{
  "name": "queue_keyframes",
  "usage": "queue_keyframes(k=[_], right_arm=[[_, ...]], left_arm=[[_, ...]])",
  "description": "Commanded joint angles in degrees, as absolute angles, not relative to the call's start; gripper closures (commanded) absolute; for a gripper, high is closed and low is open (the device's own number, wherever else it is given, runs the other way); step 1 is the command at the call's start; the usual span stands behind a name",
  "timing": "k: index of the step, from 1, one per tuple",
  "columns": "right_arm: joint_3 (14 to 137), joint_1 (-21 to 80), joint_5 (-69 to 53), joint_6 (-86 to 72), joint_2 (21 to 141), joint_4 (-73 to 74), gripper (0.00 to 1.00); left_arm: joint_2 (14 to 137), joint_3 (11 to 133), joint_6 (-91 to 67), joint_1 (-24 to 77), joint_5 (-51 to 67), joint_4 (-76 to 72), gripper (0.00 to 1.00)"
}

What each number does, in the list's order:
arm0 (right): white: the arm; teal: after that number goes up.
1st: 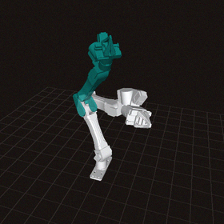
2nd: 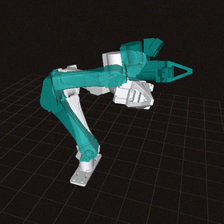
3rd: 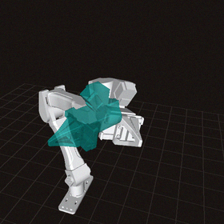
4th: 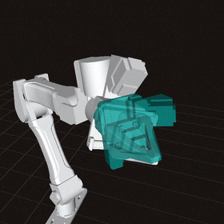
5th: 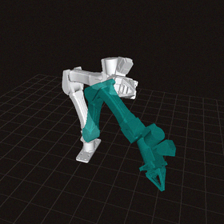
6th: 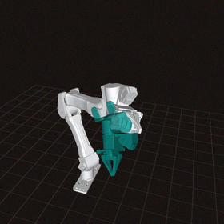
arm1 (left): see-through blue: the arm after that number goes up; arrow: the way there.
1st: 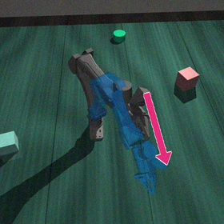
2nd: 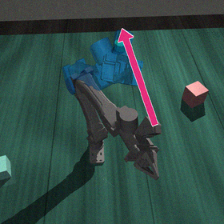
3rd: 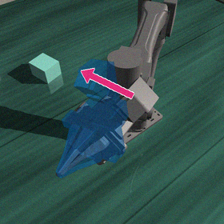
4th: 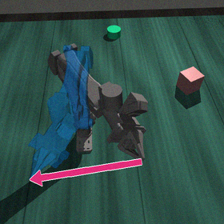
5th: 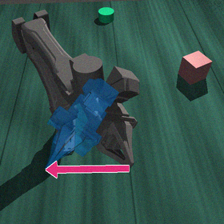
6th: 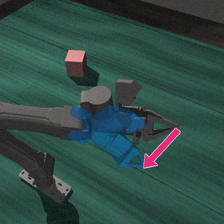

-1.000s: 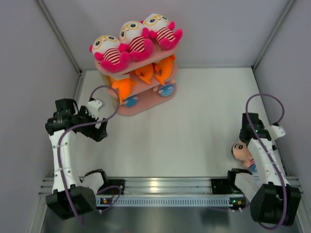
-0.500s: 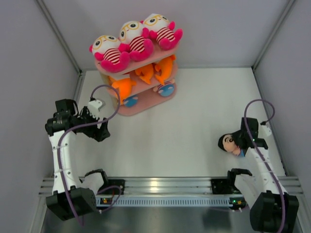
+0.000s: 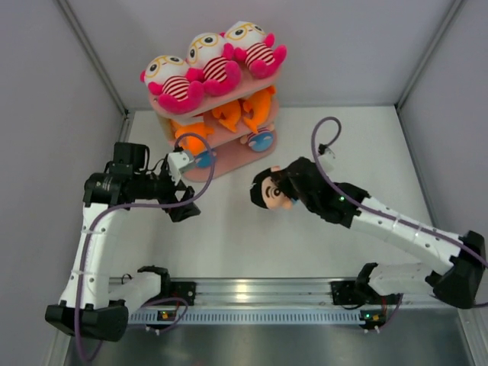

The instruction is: Place and organize the stuffed toys onto the shelf

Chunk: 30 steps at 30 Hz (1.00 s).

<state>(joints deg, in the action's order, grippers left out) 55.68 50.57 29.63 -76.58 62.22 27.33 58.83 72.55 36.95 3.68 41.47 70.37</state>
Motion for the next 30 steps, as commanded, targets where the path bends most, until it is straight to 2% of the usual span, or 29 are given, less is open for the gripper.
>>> queue_keyframes(k=[1,3,9,19,23,25,26,28,29,30], right_arm=[[67.45,56.5,34.72,-78.14,73.52,21.89,1.0],[73.18,58.09,33.76,-78.31,77.59,22.06,1.0],[79.44,60.64,33.93,-79.45,85.25,20.21,1.0],[84.73,62.75,31.9,-79.63,91.67,18.46,1.0],[82.8,63.19,30.24,-77.09,90.53,13.29,1.0],[80.52,63.28,28.66,-73.75,89.3,8.47,1.0],[80.16,63.54,28.22,-73.13,89.04,7.65,1.0],[79.45,63.63,26.81,-70.67,88.33,6.34,1.0],[79.28,63.63,26.46,-69.71,87.98,5.98,1.0],[78.76,63.55,25.58,-67.87,87.63,5.63,1.0]], left_arm=[[61.08,77.34,34.45,7.99,42.89,70.31,0.02],[62.57,78.48,34.19,10.7,41.85,69.79,0.02],[62.49,79.01,32.96,19.41,35.95,66.98,0.02],[66.09,76.38,26.72,22.59,32.44,54.85,0.01],[66.71,75.5,21.64,22.59,23.42,48.79,0.04],[66.71,75.06,21.27,22.59,21.8,46.32,0.2],[66.53,74.88,21.01,22.59,21.71,45.97,0.39],[66.53,74.71,20.65,22.68,23.02,45.62,0.57],[66.62,74.88,20.57,22.68,23.11,45.53,0.73],[66.53,75.06,19.87,22.68,22.07,45.27,1.0]])
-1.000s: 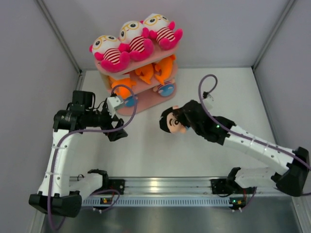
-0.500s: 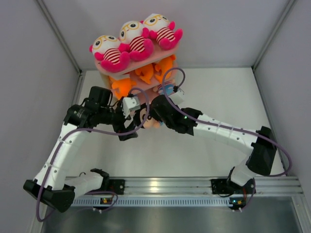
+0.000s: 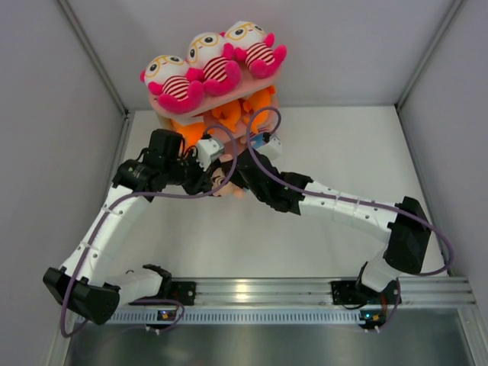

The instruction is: Place and organize the stuffed toys onto the shelf

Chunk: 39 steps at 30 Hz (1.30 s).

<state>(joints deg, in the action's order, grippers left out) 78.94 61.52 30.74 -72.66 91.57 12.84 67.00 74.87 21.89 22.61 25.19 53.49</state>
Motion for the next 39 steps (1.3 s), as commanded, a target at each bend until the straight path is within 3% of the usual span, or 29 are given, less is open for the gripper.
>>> queue_keyframes(k=[1,2,4,5,8,10,14,20,26,39], right_arm=[[78.31,63.54,24.88,-66.37,87.1,5.19,0.95],[78.05,63.46,24.18,-64.18,86.66,3.71,0.86],[75.86,62.85,16.04,-48.76,83.51,0.54,0.51],[74.11,61.1,9.56,-36.6,81.84,-1.65,0.41],[68.24,60.38,7.05,-12.87,72.97,1.74,0.21],[64.09,60.21,6.86,-1.9,65.07,3.25,0.15],[51.63,59.94,-2.42,31.88,53.81,5.09,0.15],[48.07,59.94,-11.87,61.65,47.46,9.14,0.16],[45.19,61.87,-7.67,75.65,47.55,8.88,0.2],[40.25,67.76,-2.46,78.13,53.17,-3.42,0.26]], left_arm=[[66.36,75.23,19.69,22.59,21.45,45.26,1.0],[65.92,75.23,20.56,22.59,21.1,45.26,1.0],[63.82,74.53,21.79,22.59,20.65,45.35,1.0],[62.76,74.01,23.89,22.5,21.09,45.35,1.0],[59.42,72.68,27.75,22.59,22.76,47.7,1.0],[59.76,73.91,29.35,22.5,25.47,50.44,1.0],[60.9,76.01,31.98,22.59,33.28,55.54,1.0],[61.35,80.24,35.94,22.59,43.49,62.31,1.0],[62.22,83.05,35.68,22.59,47.37,65.12,1.0],[63.46,85.34,35.07,22.5,49.83,65.74,1.0]])
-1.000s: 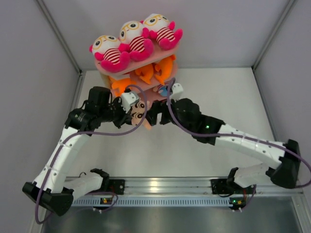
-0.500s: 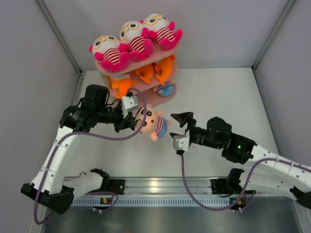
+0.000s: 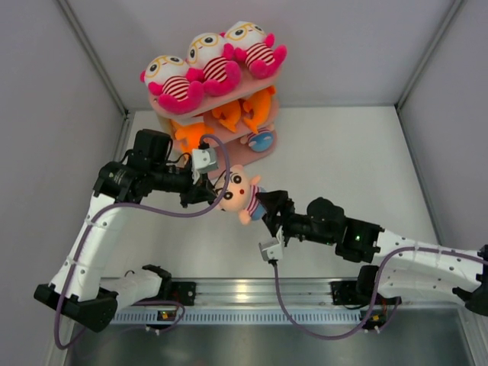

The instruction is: Place and organize the stuffed toys onto the shelf

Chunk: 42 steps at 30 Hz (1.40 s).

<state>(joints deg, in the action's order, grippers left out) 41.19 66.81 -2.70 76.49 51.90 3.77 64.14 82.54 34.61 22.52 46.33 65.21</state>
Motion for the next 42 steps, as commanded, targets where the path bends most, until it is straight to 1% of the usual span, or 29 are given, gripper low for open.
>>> queue_keyframes(k=[1,2,3,4,6,7,8,9,10,11,12,13,14,15,16,17,18,20,21,25,27,31,33,38,42], right_arm=[[40.51,67.76,-2.46,78.05,53.87,-4.04,0.3],[40.87,67.76,-2.11,78.05,55.27,-4.39,0.35],[40.87,67.76,-1.94,78.05,55.81,-5.35,0.43],[40.96,67.76,-1.85,78.05,56.16,-6.23,0.57],[40.96,67.68,-1.49,76.91,56.51,-7.55,0.74],[41.48,67.68,-1.93,75.08,56.43,-7.3,0.86],[41.83,67.5,-2.37,74.28,55.82,-6.42,0.91],[42.36,67.41,-2.9,73.57,55.46,-4.94,1.0],[43.41,67.15,-3.16,72.0,55.28,-1.44,1.0],[43.85,66.97,-2.9,71.11,55.2,-0.19,1.0],[44.55,66.89,-2.38,69.97,55.63,3.48,1.0],[46.04,66.54,-0.89,67.52,56.16,5.69,1.0],[46.58,66.27,-0.36,66.37,57.99,10.06,1.0],[47.1,66.1,1.91,65.49,59.23,11.5,1.0],[47.72,66.09,4.8,64.0,61.94,12.38,1.0],[47.9,66.01,6.14,63.55,63.35,13.09,1.0],[48.07,66.09,7.46,62.94,64.67,12.75,1.0],[49.56,66.01,9.84,61.44,68.88,11.43,1.0],[51.57,65.57,10.19,60.48,70.39,11.34,1.0],[59.13,63.73,12.38,58.63,80.65,13.0,1.0],[63.88,62.32,14.49,56.96,83.83,13.18,1.0],[70.65,59.95,17.57,53.8,91.38,12.57,1.0],[73.81,58.72,18.37,52.04,93.33,12.48,1.0],[77.34,56.7,18.37,49.06,97.99,10.64,1.0],[79.71,55.64,21.08,46.68,100.72,7.56,1.0]], left_arm=[[63.37,85.34,34.89,22.59,50.1,65.66,1.0],[63.2,85.43,34.98,22.5,50.71,66.0,1.0],[63.19,85.52,35.15,22.5,51.32,66.27,1.0],[63.11,85.6,35.16,22.59,51.76,66.44,1.0],[62.76,85.78,35.33,22.59,52.91,66.79,1.0],[62.67,85.78,35.42,22.59,52.74,66.88,1.0],[62.49,85.78,35.42,22.59,51.17,66.88,1.0],[62.49,85.61,35.42,22.59,49.85,66.88,0.97],[62.4,85.61,35.16,22.59,47.83,66.88,0.81],[62.58,85.43,34.72,22.59,43.29,66.97,0.33],[62.84,85.17,34.11,22.59,40.37,66.89,0.11],[63.02,84.99,32.97,22.59,37.47,66.97,0.02],[63.19,84.9,32.09,22.59,34.4,66.89,0.02],[63.19,84.64,29.9,22.59,26.88,66.8,0.02],[63.19,84.38,28.84,22.59,23.24,66.8,0.02],[63.11,84.03,27.78,22.59,18.68,66.8,0.02],[62.58,83.5,26.12,22.5,10.8,66.8,0.02],[61.36,81.4,25.23,22.41,2.5,66.71,0.02],[60.83,80.52,25.14,21.98,-4.93,66.62,0.02],[57.93,74.03,25.93,18.64,-14.83,65.66,0.02],[56.17,72.17,26.1,17.06,-16.26,64.95,0.02],[54.41,69.61,25.58,14.68,-15.38,64.69,0.02],[53.97,68.47,25.49,14.33,-15.03,64.25,0.02],[53.96,67.68,25.66,14.24,-15.29,63.72,0.02],[54.4,67.94,25.66,14.24,-14.77,63.63,0.02]])
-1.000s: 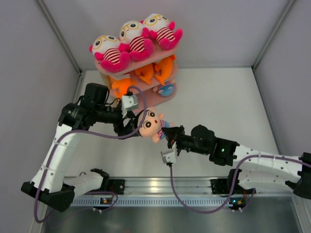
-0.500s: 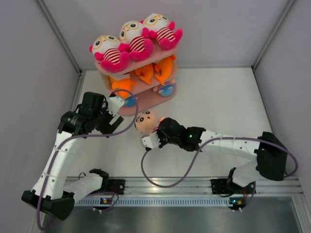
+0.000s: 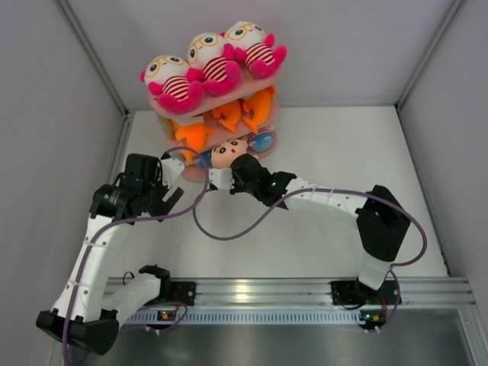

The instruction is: Place and organize the stuffed toys onto the shelf

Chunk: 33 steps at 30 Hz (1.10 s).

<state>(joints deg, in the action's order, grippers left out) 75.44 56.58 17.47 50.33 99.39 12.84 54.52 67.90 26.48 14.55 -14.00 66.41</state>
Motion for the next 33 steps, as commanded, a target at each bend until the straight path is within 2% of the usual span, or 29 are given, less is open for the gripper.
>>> queue_keyframes(k=[1,6,18,27,33], right_arm=[[79.98,55.63,22.22,46.41,101.85,6.69,1.0],[82.08,55.28,26.01,44.83,105.37,1.58,1.0],[88.24,52.65,25.31,39.11,111.7,2.72,1.0],[84.64,52.03,24.7,37.36,109.87,3.17,1.0],[81.91,51.77,23.73,41.39,108.63,-2.02,1.0]], left_arm=[[54.49,67.94,25.66,14.24,-14.68,63.72,0.02],[54.67,67.5,25.66,14.24,-14.24,63.72,0.02],[54.58,67.06,25.75,14.24,-13.62,63.81,0.02],[54.84,66.97,25.93,14.24,-12.57,63.9,0.02],[55.02,66.97,25.93,14.24,-11.95,63.81,0.02]])
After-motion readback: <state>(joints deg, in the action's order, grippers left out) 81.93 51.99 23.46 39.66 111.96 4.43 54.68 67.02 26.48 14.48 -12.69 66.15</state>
